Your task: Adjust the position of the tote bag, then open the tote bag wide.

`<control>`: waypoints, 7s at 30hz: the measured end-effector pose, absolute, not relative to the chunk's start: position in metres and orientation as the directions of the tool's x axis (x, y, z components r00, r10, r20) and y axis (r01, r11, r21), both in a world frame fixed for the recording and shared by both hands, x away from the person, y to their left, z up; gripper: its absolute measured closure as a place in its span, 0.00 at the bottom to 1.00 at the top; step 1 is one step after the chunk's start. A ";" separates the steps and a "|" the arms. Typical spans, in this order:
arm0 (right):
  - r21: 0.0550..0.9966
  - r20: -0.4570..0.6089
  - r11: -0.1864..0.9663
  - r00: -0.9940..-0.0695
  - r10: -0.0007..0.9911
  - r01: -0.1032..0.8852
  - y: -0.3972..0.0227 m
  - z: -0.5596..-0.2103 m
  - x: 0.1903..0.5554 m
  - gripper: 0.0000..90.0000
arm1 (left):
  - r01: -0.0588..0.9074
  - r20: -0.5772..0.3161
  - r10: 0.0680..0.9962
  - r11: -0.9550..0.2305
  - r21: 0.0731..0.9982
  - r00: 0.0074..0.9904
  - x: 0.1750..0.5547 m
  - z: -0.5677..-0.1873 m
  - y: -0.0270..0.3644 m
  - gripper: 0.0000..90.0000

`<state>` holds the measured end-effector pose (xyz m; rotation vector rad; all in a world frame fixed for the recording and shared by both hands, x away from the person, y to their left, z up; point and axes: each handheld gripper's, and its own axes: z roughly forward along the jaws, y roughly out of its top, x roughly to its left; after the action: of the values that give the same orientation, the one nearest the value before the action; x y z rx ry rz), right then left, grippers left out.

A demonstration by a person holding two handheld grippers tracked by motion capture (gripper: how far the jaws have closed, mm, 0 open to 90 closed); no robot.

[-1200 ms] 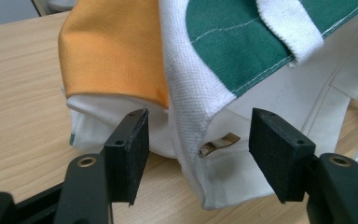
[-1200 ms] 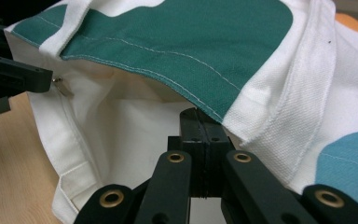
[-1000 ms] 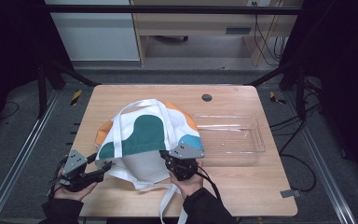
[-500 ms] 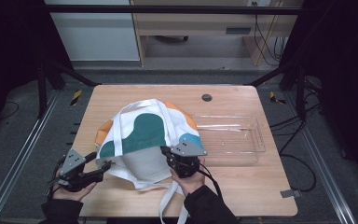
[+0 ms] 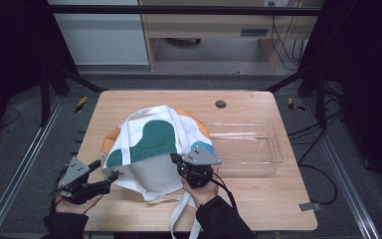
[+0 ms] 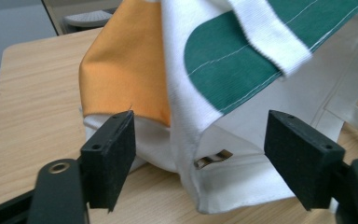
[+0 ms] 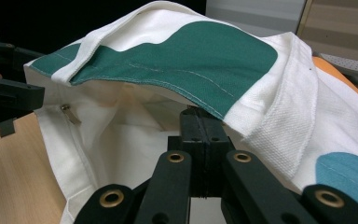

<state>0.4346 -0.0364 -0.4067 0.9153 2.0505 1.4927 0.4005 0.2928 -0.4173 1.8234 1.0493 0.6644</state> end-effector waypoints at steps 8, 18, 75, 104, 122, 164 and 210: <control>0.948 0.031 0.195 -0.683 0.730 0.252 -0.037 -0.406 0.435 1.00 | 0.367 0.037 0.861 -0.255 0.895 0.508 0.400 -0.409 0.286 0.23; 0.947 0.030 0.197 -0.682 0.731 0.252 -0.036 -0.405 0.436 1.00 | 0.343 0.058 0.847 -0.276 0.898 0.529 0.401 -0.393 0.275 0.20; 0.954 0.024 0.191 -0.692 0.722 0.232 -0.035 -0.399 0.439 1.00 | 0.321 0.178 0.777 -0.442 0.838 0.604 0.436 -0.390 0.194 0.35; 0.945 0.014 0.222 -0.712 0.702 0.238 -0.032 -0.403 0.440 1.00 | 0.356 0.178 0.801 -0.437 0.826 0.571 0.436 -0.393 0.196 0.90; 0.901 0.040 0.281 -0.707 0.706 0.331 -0.035 -0.451 0.435 1.00 | 0.359 0.099 0.827 -0.344 0.868 0.553 0.436 -0.384 0.203 0.97; 0.813 0.030 0.369 -0.667 0.745 0.450 -0.035 -0.508 0.445 1.00 | 0.322 0.064 0.837 -0.278 0.905 0.543 0.437 -0.370 0.207 0.97; 0.793 0.009 0.405 -0.673 0.740 0.455 -0.034 -0.509 0.449 1.00 | 0.276 0.055 0.853 -0.227 0.934 0.519 0.469 -0.321 0.203 0.98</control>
<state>0.4485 -0.0344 -0.5094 1.0324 2.3219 1.1502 0.4688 0.2027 -0.3213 1.7642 0.9487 0.7258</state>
